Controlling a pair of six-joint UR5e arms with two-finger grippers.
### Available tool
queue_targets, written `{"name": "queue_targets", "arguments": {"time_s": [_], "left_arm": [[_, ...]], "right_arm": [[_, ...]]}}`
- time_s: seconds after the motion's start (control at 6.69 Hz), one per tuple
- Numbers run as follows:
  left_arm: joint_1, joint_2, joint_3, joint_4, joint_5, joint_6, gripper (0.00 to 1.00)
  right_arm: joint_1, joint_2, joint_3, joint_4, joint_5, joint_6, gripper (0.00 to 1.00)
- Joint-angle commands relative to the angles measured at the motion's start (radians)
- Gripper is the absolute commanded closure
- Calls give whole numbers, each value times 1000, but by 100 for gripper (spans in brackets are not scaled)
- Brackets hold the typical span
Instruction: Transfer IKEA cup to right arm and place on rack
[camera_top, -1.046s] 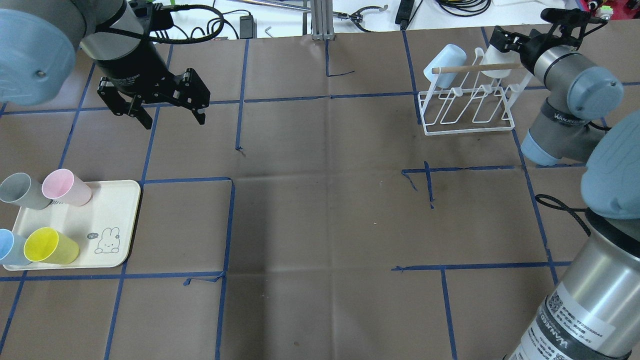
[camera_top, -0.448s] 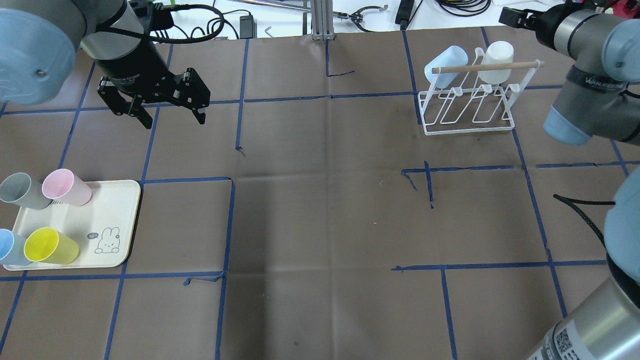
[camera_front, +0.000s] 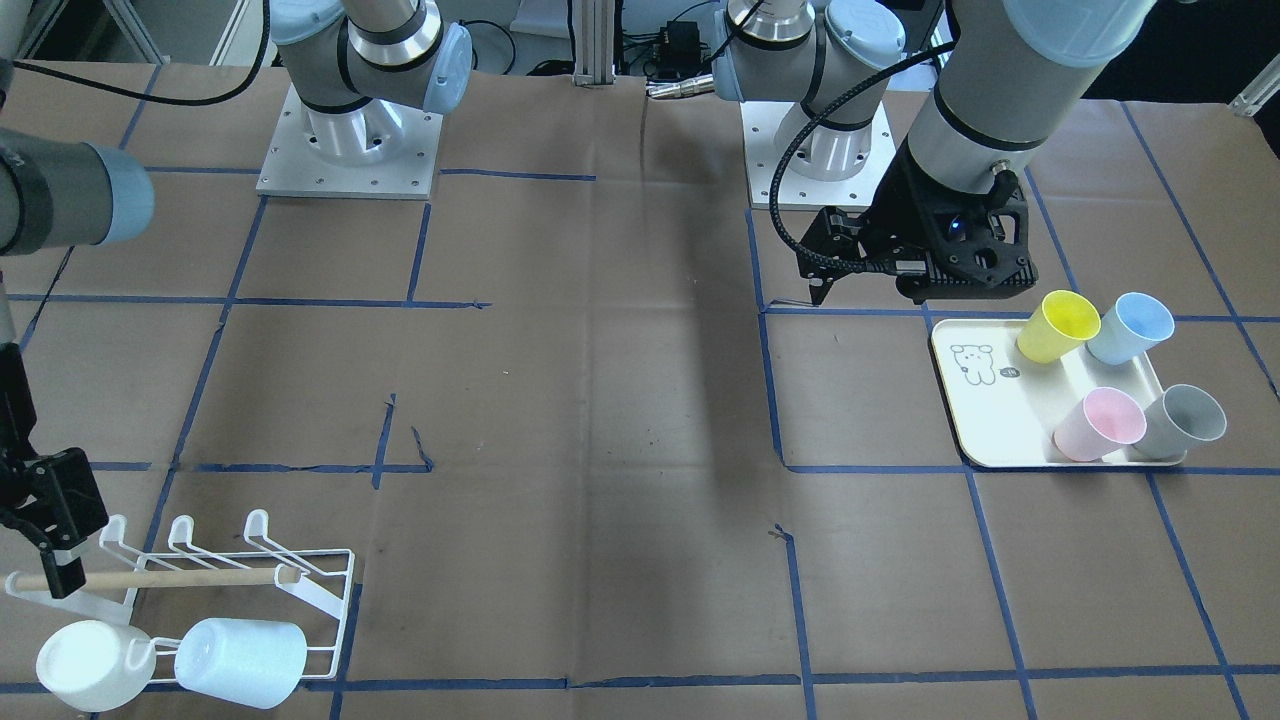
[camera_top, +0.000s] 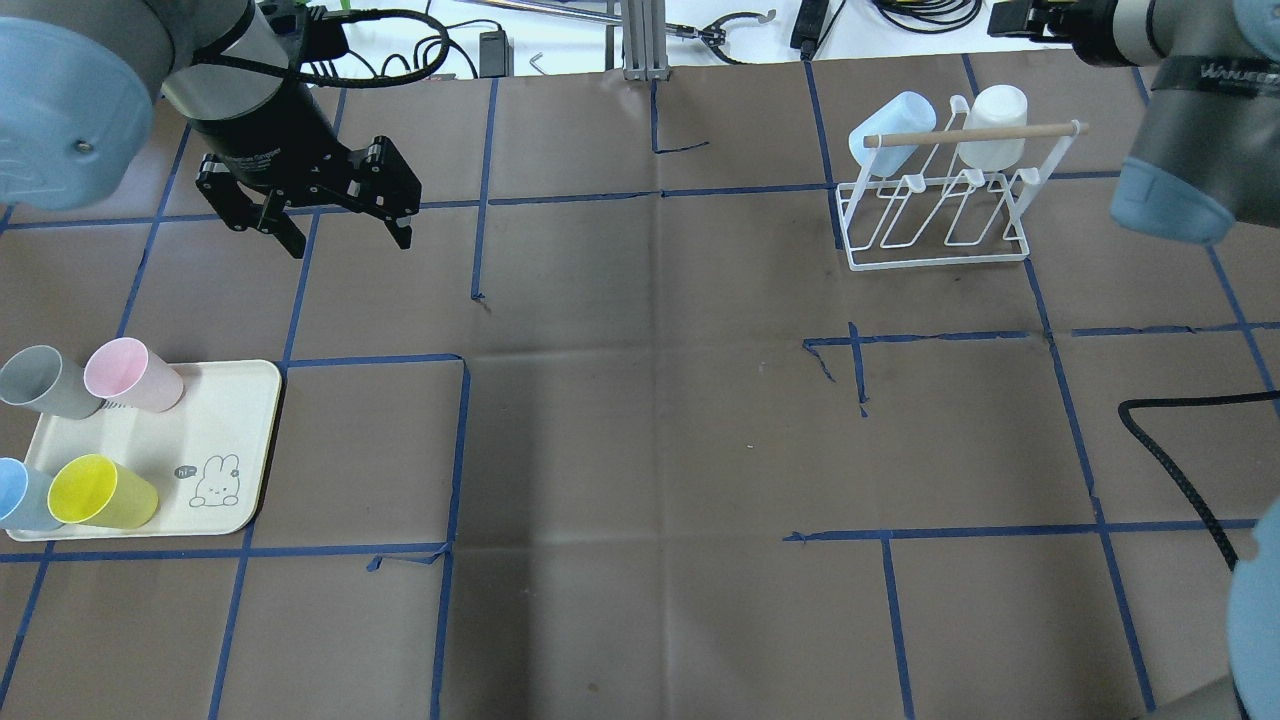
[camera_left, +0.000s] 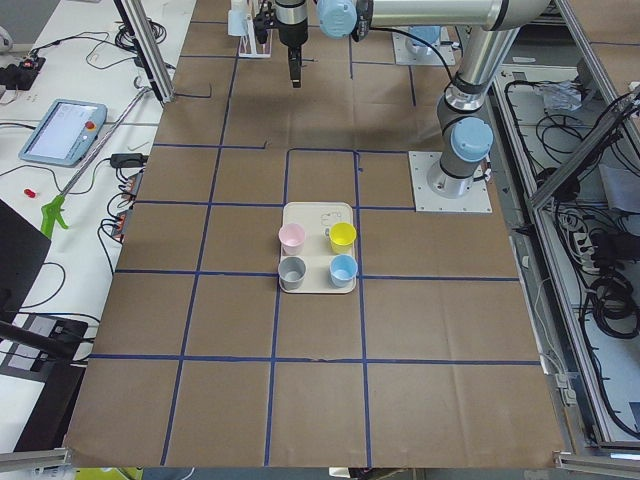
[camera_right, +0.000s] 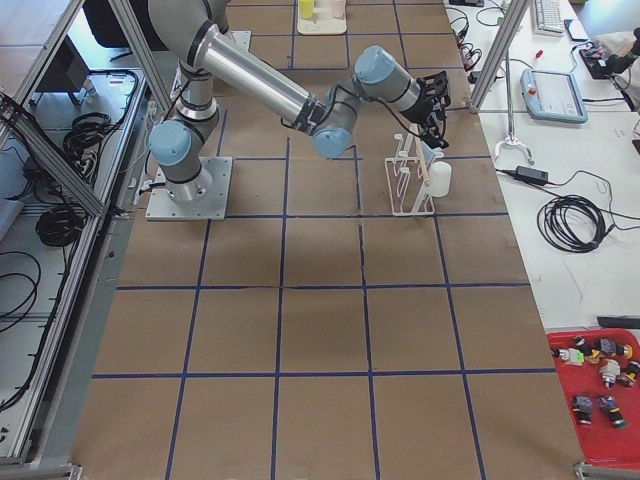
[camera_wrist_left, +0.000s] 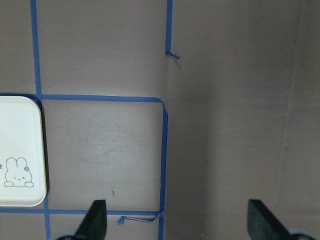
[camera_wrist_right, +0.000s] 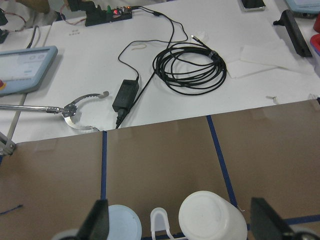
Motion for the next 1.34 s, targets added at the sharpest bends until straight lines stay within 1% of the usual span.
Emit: {"name": "queue_targets", "arguments": {"time_s": [0.0,0.15,0.3,0.45,0.6,0.75,0.9,1.2], "left_arm": [[0,0,0,0,0,0,0],[0,0,0,0,0,0,0],[0,0,0,0,0,0,0],[0,0,0,0,0,0,0],[0,0,0,0,0,0,0],[0,0,0,0,0,0,0],[0,0,0,0,0,0,0],[0,-2,0,0,0,0,0]], "right_arm": [[66,-116,-25,375,-75,8,0],[69,-165,-31,584,-94,8,0],[84,-215,-35,751,-94,8,0],[118,-242,-43,888,-97,11,0],[156,-259,-60,988,-79,26,0],[195,-259,-81,986,-80,69,0],[219,-262,-80,992,-89,80,0],[239,-250,-89,986,-88,79,0]]}}
